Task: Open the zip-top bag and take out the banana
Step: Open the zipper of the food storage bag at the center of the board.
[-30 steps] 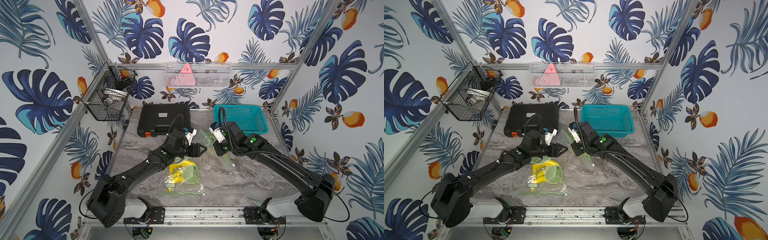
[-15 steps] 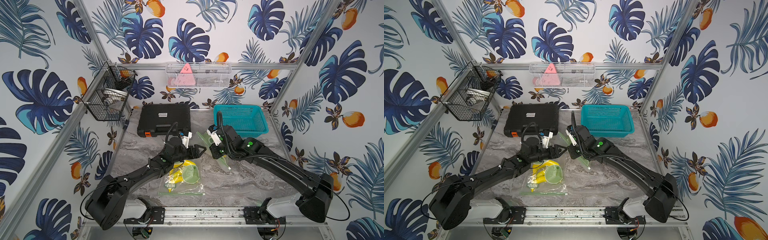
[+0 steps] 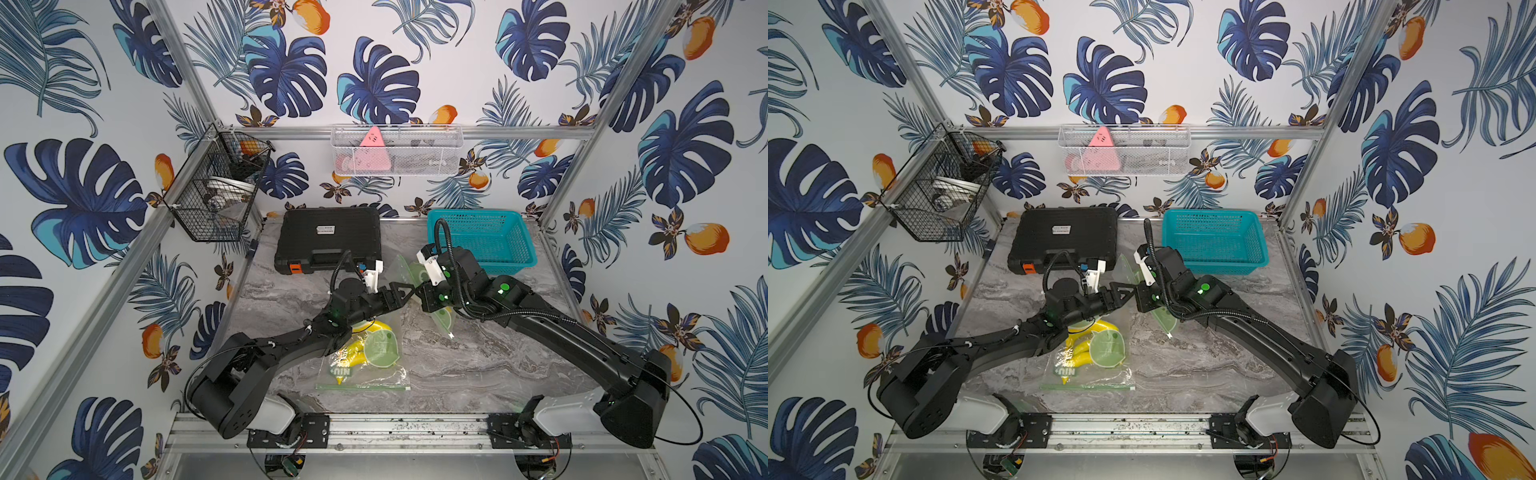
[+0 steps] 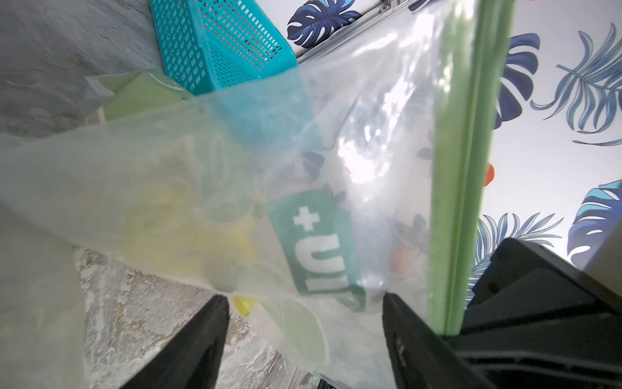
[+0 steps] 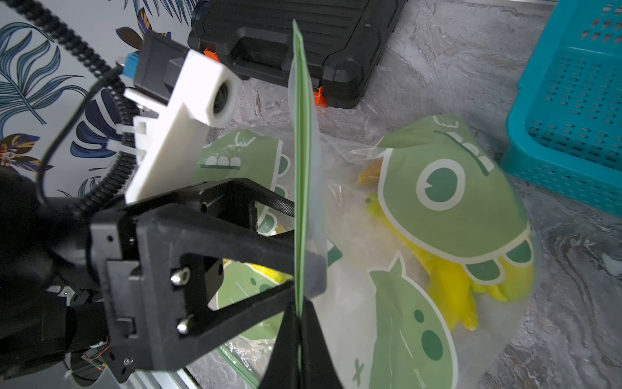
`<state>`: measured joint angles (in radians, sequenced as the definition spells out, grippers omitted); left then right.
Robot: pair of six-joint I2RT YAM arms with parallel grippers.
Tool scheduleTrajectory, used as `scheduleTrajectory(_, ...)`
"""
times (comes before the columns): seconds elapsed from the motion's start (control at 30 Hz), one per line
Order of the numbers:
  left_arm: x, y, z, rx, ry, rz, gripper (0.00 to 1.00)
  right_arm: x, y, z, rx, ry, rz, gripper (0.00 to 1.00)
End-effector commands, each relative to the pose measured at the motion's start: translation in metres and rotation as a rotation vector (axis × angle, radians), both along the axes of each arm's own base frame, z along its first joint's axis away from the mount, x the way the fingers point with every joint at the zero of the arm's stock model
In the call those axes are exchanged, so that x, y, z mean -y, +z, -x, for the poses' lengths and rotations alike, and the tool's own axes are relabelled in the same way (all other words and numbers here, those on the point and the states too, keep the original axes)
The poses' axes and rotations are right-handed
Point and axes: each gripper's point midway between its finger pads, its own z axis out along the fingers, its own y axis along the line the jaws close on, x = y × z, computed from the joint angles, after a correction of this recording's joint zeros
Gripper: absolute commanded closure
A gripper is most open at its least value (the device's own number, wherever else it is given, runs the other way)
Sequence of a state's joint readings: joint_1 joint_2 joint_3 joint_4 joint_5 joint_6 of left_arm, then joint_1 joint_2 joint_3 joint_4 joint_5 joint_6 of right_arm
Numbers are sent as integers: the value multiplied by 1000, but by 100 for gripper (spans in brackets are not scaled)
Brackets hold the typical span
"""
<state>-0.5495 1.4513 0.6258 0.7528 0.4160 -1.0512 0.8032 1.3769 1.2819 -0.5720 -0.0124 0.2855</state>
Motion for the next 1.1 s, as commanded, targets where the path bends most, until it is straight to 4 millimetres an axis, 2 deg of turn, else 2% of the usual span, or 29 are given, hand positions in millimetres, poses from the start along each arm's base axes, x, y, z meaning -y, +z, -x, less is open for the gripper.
scheduleTrajectory(0.0,6,27,-2,59,-9,120,26,-13,5,2,-16,24,-61,100)
scheduleTrajectory(0.2,15,30,-4,69,-32,175,35,-16,6,2,-17,14,-107,100)
scheduleTrajectory(0.23,15,30,-5,74,-29,184,39,-15,5,1,-18,10,-107,100)
scheduleTrajectory(0.37,20,29,-6,64,-52,205,72,-13,5,2,-19,-3,-113,100)
scheduleTrajectory(0.47,21,27,-7,63,-52,217,80,-13,7,3,-17,-5,-131,100)
scheduleTrajectory(0.6,24,27,-8,58,-65,218,98,-11,8,3,-14,-11,-134,100)
scheduleTrajectory(0.63,24,27,-8,59,-68,219,100,-11,7,4,-15,-12,-133,100)
scheduleTrajectory(0.87,20,28,-3,64,-63,143,100,2,3,2,3,-34,-83,100)
scheduleTrajectory(1.0,15,23,2,40,-57,15,83,19,-10,-3,15,-72,41,100)
scheduleTrajectory(1.07,11,23,1,45,-38,-16,80,25,-16,-6,17,-90,89,100)
